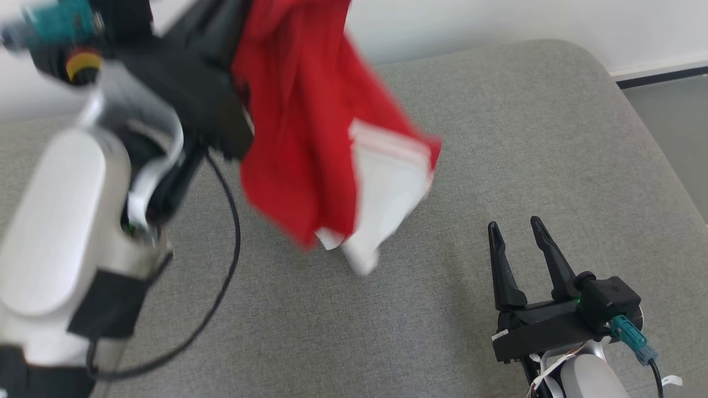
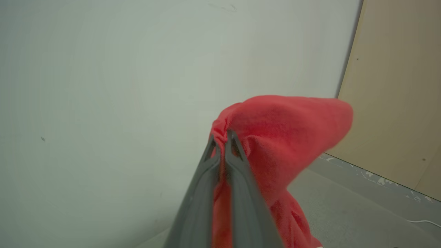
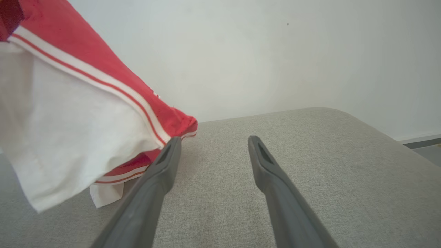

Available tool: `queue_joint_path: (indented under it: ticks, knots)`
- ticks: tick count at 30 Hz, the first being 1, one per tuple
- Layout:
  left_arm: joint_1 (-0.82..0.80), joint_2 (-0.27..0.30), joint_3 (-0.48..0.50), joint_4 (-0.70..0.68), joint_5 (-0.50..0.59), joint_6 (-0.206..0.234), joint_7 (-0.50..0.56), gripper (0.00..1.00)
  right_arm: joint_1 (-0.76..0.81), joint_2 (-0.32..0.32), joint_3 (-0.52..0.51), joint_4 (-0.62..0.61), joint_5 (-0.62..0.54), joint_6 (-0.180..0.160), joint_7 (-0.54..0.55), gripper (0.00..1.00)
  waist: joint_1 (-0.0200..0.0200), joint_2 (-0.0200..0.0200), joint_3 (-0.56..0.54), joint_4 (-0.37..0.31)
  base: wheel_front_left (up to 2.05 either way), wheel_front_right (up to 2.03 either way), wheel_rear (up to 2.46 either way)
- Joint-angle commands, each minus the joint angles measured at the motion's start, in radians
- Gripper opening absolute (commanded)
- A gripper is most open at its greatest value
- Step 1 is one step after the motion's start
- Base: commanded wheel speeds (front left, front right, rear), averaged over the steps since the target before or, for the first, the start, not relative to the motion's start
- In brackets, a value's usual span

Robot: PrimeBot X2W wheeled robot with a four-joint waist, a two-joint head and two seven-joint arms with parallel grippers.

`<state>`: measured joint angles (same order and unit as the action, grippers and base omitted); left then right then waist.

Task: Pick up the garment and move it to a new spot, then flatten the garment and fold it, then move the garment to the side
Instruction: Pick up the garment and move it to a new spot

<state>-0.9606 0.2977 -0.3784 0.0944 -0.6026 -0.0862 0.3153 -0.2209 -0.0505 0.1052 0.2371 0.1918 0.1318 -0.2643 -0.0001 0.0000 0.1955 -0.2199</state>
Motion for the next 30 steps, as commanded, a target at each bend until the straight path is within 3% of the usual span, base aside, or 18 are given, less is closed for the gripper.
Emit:
queue_joint_path:
  ticks: [1, 11, 17, 18, 19, 20, 25, 30]
  knots:
    - [0.028, 0.008, 0.004, -0.001, -0.002, 0.006, -0.008, 0.0, 0.012, 0.0, -0.001, -0.005, 0.001, -0.002, -0.002, 1.0, 0.0001, 0.0, 0.004, -0.002, 0.0, 0.0, 0.0]
    - [0.36, 0.072, 0.008, 0.112, 0.029, 0.04, -0.151, 0.0, 0.0, 0.0, 0.017, 0.0, 0.005, -0.002, -0.002, 1.0, 0.0001, 0.0, 0.004, -0.014, 0.0, 0.0, 0.0]
    - [0.411, 0.073, -0.024, 0.254, 0.066, 0.034, -0.225, 0.0, -0.003, 0.0, 0.023, 0.013, -0.006, -0.002, -0.002, 1.0, 0.0001, 0.0, -0.007, -0.002, 0.0, 0.0, 0.0]
    - [0.4, 0.074, -0.028, 0.275, 0.079, 0.033, -0.244, 0.25, -0.002, 0.0, 0.022, 0.016, -0.008, -0.002, -0.002, 1.0, 0.0001, 0.0, -0.011, 0.002, 0.0, 0.0, 0.0]
    - [0.39, 0.072, -0.031, 0.293, 0.089, 0.033, -0.263, 0.85, -0.002, 0.0, 0.023, 0.018, -0.008, -0.002, -0.002, 1.0, 0.0001, 0.0, -0.015, 0.005, 0.0, 0.0, 0.0]
    - [0.379, 0.061, -0.029, 0.306, 0.088, 0.031, -0.284, 1.0, -0.002, 0.0, 0.019, 0.019, -0.008, -0.002, -0.002, 1.0, 0.0001, 0.0, -0.021, 0.01, 0.0, 0.0, 0.0]
    - [0.352, 0.047, -0.012, 0.3, 0.085, 0.024, -0.378, 1.0, 0.019, 0.0, 0.005, 0.025, -0.013, -0.002, -0.002, 1.0, 0.0001, 0.0, -0.049, 0.038, 0.0, 0.0, 0.0]
    - [0.387, 0.076, 0.019, 0.252, 0.096, 0.052, -0.445, 1.0, 0.027, 0.0, -0.02, 0.017, -0.027, -0.002, -0.002, 1.0, 0.0001, 0.0, -0.074, 0.058, 0.0, 0.0, 0.0]
